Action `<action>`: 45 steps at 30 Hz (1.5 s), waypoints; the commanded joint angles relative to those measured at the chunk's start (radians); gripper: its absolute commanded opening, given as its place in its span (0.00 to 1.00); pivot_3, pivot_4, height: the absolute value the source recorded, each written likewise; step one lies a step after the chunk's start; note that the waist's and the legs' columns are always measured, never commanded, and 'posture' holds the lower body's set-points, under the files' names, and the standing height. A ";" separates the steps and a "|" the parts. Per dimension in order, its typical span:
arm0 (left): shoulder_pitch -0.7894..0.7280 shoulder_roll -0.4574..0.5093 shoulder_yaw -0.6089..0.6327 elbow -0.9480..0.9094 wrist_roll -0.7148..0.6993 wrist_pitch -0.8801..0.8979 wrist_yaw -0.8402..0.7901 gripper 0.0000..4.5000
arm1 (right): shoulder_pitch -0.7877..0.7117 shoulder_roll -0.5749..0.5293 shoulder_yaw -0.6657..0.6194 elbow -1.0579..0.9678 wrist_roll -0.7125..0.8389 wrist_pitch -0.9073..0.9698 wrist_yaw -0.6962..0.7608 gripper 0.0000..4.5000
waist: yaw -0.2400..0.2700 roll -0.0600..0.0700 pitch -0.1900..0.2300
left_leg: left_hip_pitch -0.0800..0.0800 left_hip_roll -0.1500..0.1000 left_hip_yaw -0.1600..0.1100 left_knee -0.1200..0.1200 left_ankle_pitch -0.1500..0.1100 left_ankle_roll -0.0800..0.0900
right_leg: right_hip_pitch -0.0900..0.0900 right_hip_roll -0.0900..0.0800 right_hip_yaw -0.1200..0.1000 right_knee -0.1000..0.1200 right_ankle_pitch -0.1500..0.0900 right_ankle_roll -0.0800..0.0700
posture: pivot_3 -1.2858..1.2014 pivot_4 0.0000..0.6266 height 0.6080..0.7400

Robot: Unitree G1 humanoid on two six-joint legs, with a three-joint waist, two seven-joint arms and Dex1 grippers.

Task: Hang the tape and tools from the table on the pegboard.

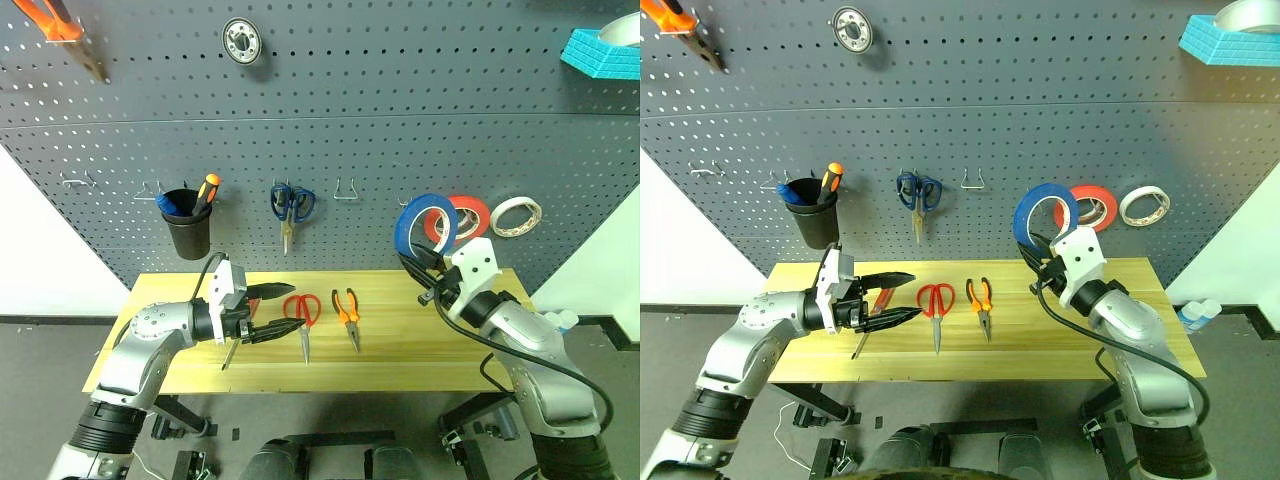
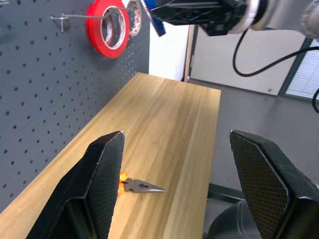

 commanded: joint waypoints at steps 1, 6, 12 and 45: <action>0.001 0.011 0.032 -0.049 -0.016 0.001 0.014 0.78 | -0.073 0.023 0.004 0.060 -0.035 -0.064 -0.041 0.14 | 0.001 0.000 0.000 | 0.000 0.000 0.000 0.000 0.000 0.000 | 0.000 0.000 0.000 0.001 0.000 0.000 | 0.49 0.00 0.55; 0.021 0.015 0.039 -0.085 -0.026 0.012 0.029 0.78 | -0.130 0.045 0.015 0.156 -0.062 -0.105 -0.062 0.14 | 0.002 0.000 0.000 | 0.001 0.000 0.000 0.000 0.000 0.000 | 0.000 0.000 0.000 0.001 0.000 0.000 | 0.49 0.00 0.55; 0.051 0.017 0.051 -0.132 -0.037 0.033 0.045 0.78 | -0.182 0.067 0.034 0.267 -0.088 -0.154 -0.076 0.14 | 0.002 0.001 0.000 | 0.002 0.000 0.000 0.000 0.000 -0.001 | 0.000 0.000 0.000 0.003 0.000 0.000 | 0.50 0.00 0.55; 0.149 0.050 0.097 -0.259 -0.077 0.083 0.112 0.78 | -0.467 0.138 0.027 0.891 -0.152 -0.340 -0.160 0.31 | 0.006 0.001 -0.001 | 0.006 0.000 0.000 0.000 0.003 -0.004 | 0.000 0.001 0.001 0.012 -0.001 -0.002 | 0.53 0.00 0.55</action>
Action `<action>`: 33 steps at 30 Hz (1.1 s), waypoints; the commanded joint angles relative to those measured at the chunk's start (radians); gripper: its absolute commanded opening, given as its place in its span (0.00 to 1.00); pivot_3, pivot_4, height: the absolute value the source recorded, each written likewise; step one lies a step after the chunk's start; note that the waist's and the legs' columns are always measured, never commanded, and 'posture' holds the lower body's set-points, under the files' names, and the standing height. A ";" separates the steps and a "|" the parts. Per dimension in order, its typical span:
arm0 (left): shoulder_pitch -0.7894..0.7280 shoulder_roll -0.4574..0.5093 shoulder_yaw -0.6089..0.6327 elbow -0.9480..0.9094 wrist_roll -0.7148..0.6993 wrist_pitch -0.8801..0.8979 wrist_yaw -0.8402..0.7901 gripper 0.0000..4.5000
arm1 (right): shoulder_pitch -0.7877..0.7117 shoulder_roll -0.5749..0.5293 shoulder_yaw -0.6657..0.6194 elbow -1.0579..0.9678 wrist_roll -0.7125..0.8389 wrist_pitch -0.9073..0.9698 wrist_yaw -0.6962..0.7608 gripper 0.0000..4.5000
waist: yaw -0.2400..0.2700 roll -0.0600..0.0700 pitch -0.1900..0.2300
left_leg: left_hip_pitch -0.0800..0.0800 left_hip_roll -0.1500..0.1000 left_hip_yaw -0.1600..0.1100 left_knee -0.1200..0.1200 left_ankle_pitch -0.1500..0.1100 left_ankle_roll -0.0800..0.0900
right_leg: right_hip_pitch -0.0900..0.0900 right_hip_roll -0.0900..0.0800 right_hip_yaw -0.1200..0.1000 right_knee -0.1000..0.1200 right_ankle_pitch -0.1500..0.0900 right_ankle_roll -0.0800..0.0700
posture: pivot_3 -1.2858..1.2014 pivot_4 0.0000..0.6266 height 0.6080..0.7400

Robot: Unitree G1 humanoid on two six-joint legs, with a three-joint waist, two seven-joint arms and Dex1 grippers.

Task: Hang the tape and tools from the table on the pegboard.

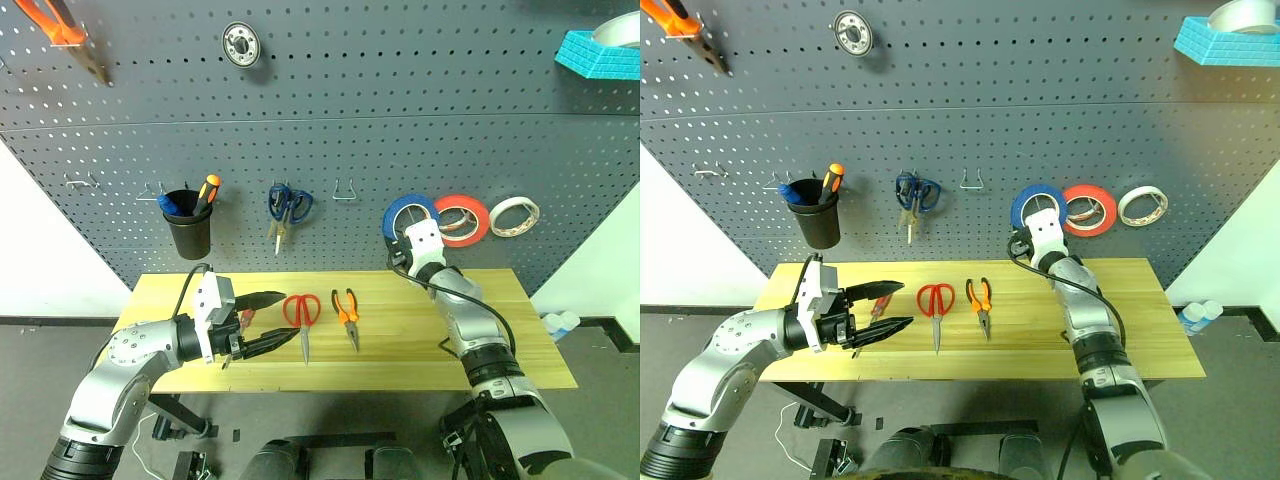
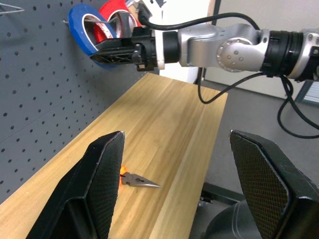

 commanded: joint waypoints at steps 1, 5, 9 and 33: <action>0.003 0.013 0.026 -0.040 -0.014 -0.004 0.008 0.78 | -0.044 0.001 -0.026 0.008 0.015 -0.016 0.002 0.36 | 0.000 0.000 0.000 | 0.000 0.000 0.000 0.000 0.000 0.000 | 0.000 0.000 0.000 0.000 0.000 0.000 | 0.53 0.00 0.55; 0.004 0.013 0.024 -0.043 -0.015 -0.004 0.014 0.78 | -0.046 -0.001 -0.026 0.010 0.008 -0.018 0.002 0.65 | 0.001 0.000 0.000 | 0.000 0.000 0.000 0.000 0.000 0.000 | 0.000 0.000 0.000 0.000 0.000 0.000 | 0.53 0.00 0.55; 0.004 0.012 0.020 -0.041 -0.014 -0.006 0.018 0.78 | -0.037 -0.002 -0.023 -0.006 0.001 -0.017 -0.002 0.94 | 0.000 0.000 0.000 | 0.000 0.000 0.000 0.000 0.000 0.000 | 0.000 0.000 0.000 0.000 0.000 0.000 | 0.53 0.00 0.55; 0.016 0.000 0.008 -0.023 -0.002 -0.023 0.023 0.78 | 0.391 -0.181 0.050 -0.975 0.349 0.598 0.378 0.99 | 0.033 0.000 0.000 | -0.001 0.001 0.000 -0.001 -0.001 -0.001 | 0.000 -0.002 0.001 -0.002 -0.002 -0.003 | 0.51 0.00 0.55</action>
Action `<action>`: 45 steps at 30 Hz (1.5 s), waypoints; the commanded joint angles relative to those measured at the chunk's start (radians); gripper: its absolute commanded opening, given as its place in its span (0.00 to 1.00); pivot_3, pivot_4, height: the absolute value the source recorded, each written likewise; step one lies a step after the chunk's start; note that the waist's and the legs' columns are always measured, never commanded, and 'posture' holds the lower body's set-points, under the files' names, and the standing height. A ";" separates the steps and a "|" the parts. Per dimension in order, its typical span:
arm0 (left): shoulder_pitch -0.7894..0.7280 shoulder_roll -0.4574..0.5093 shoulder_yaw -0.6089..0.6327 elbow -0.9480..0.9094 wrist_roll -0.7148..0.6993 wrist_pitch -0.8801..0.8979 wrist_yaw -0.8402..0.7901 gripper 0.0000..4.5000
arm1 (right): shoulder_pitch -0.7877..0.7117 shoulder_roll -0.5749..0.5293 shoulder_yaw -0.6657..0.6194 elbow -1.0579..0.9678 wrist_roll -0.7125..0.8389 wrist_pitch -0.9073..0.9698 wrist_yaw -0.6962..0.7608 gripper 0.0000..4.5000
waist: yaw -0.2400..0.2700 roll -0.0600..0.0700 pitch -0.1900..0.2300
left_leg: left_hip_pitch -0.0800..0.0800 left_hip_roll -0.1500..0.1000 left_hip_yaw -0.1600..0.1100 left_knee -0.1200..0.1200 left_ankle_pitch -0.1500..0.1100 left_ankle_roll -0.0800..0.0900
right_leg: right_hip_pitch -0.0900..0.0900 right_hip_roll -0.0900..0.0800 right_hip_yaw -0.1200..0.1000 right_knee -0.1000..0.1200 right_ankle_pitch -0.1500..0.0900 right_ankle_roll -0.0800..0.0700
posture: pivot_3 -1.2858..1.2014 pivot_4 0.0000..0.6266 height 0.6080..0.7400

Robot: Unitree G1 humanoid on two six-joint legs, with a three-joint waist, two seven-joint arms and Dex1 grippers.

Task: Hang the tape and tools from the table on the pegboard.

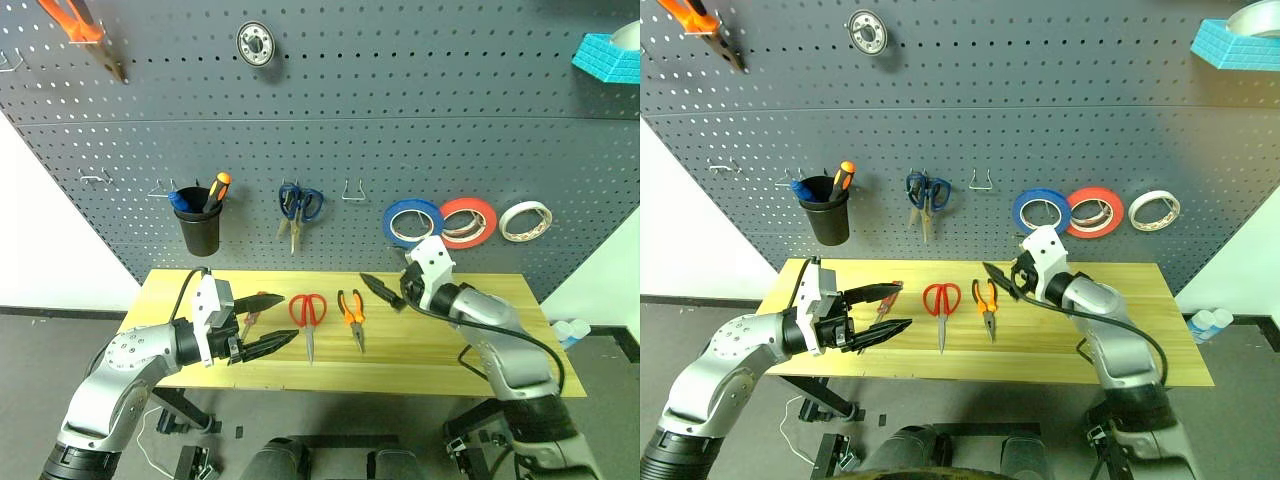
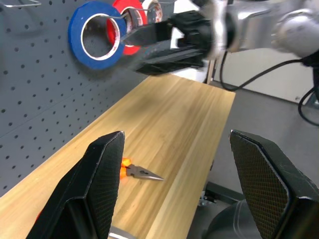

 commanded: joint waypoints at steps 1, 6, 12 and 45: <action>-0.008 -0.005 0.007 -0.013 -0.001 -0.020 0.003 0.78 | 0.013 0.009 0.003 -0.126 0.113 0.097 0.025 0.99 | -0.005 0.000 0.000 | 0.000 0.000 0.000 0.000 -0.001 -0.001 | 0.000 0.000 0.000 0.000 0.000 0.000 | 0.51 0.00 0.55; 0.009 0.001 0.017 -0.022 -0.004 -0.017 -0.001 0.78 | 0.021 0.037 0.038 -0.134 0.115 0.127 -0.015 0.99 | -0.004 0.000 0.000 | 0.000 0.001 0.000 0.000 -0.001 -0.002 | 0.000 0.000 0.000 -0.001 0.000 0.000 | 0.51 0.00 0.55; 0.106 0.036 0.074 -0.055 -0.010 -0.009 0.016 0.78 | -0.008 0.083 0.098 -0.063 0.027 0.136 -0.129 0.99 | -0.003 -0.001 -0.001 | -0.001 0.001 0.000 -0.002 -0.001 -0.002 | -0.001 0.000 0.000 -0.003 0.000 0.000 | 0.52 0.00 0.55; 0.415 0.028 0.187 -0.078 0.030 -0.030 0.115 0.78 | -0.076 0.345 0.206 0.229 -0.345 0.331 -0.604 0.99 | 0.019 0.003 0.034 | -0.002 0.001 0.000 -0.004 -0.001 -0.002 | -0.002 0.000 0.000 -0.004 -0.002 -0.004 | 0.53 0.18 0.55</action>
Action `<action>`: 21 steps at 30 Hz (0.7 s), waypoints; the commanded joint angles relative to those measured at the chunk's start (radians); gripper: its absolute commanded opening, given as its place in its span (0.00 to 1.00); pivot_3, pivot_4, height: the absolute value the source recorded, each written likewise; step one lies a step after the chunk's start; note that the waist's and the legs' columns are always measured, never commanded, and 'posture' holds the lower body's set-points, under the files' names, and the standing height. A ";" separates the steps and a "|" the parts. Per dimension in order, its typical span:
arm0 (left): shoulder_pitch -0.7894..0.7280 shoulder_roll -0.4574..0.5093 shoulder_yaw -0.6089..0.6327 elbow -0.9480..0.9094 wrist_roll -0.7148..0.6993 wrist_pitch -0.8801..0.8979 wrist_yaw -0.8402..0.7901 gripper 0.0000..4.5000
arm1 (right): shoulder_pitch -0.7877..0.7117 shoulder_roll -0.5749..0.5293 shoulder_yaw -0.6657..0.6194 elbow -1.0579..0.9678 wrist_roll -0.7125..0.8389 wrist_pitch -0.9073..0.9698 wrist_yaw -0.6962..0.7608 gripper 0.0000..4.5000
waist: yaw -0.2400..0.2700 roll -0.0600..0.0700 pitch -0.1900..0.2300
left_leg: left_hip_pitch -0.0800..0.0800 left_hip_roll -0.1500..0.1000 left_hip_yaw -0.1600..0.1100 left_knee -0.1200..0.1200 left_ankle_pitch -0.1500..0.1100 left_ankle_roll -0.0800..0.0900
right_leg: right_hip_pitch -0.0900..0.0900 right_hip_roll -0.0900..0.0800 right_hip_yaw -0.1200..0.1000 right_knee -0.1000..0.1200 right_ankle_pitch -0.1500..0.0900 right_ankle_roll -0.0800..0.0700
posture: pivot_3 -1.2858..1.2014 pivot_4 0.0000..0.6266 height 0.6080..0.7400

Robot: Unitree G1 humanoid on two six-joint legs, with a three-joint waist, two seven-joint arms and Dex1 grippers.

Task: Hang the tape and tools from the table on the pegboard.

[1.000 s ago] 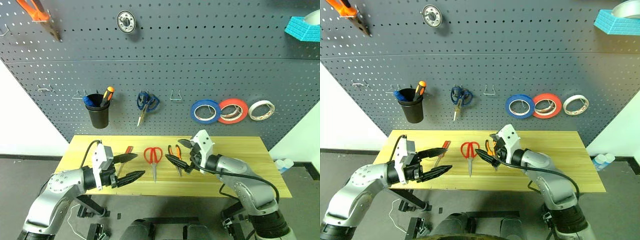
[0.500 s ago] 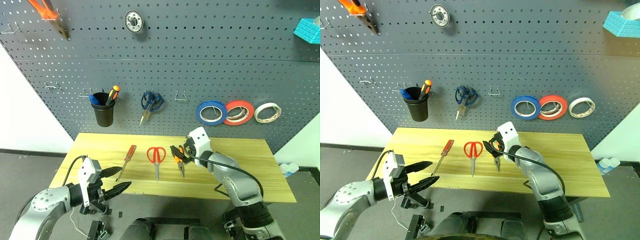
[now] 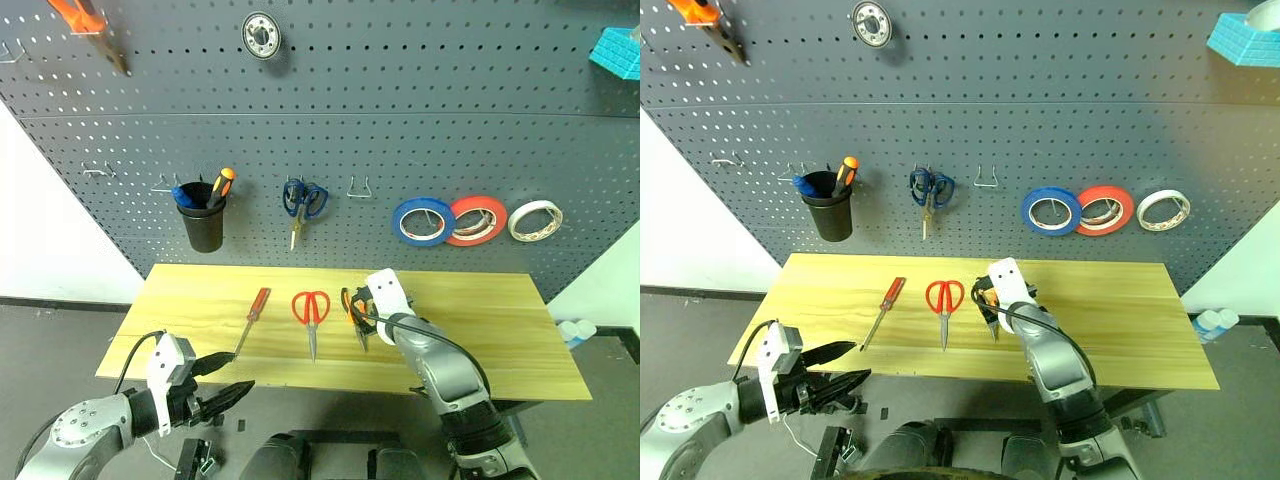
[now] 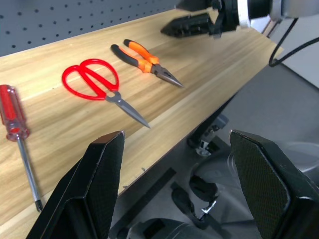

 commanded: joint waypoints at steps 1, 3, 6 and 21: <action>0.008 -0.014 0.031 -0.031 0.008 -0.032 0.028 0.78 | -0.012 0.028 0.015 -0.003 -0.020 0.039 -0.015 0.99 | -0.001 -0.001 0.008 | -0.001 0.000 0.000 0.000 0.000 0.000 | -0.001 0.000 0.000 0.000 0.000 0.000 | 0.53 0.18 0.55; 0.016 -0.015 0.036 -0.044 0.008 -0.031 0.036 0.78 | -0.014 0.031 0.021 -0.007 -0.028 0.053 -0.017 0.99 | -0.001 -0.001 0.013 | -0.005 0.000 0.000 0.000 0.001 0.001 | -0.005 0.000 0.000 0.000 0.000 0.000 | 0.53 0.20 0.55; 0.009 -0.015 0.049 -0.049 0.009 -0.035 0.051 0.78 | -0.037 0.056 0.009 0.026 -0.032 0.053 -0.034 0.99 | -0.002 -0.002 0.019 | -0.010 0.000 0.000 0.000 0.002 0.003 | -0.011 0.000 0.000 0.001 0.000 0.000 | 0.53 0.21 0.55; -0.044 -0.015 0.087 -0.053 -0.002 -0.028 0.074 0.78 | -0.080 0.116 0.005 0.091 -0.050 0.005 -0.064 0.99 | -0.010 -0.004 0.060 | -0.011 0.000 0.000 0.000 0.002 0.003 | -0.013 0.000 0.000 0.002 0.000 0.000 | 0.53 0.28 0.55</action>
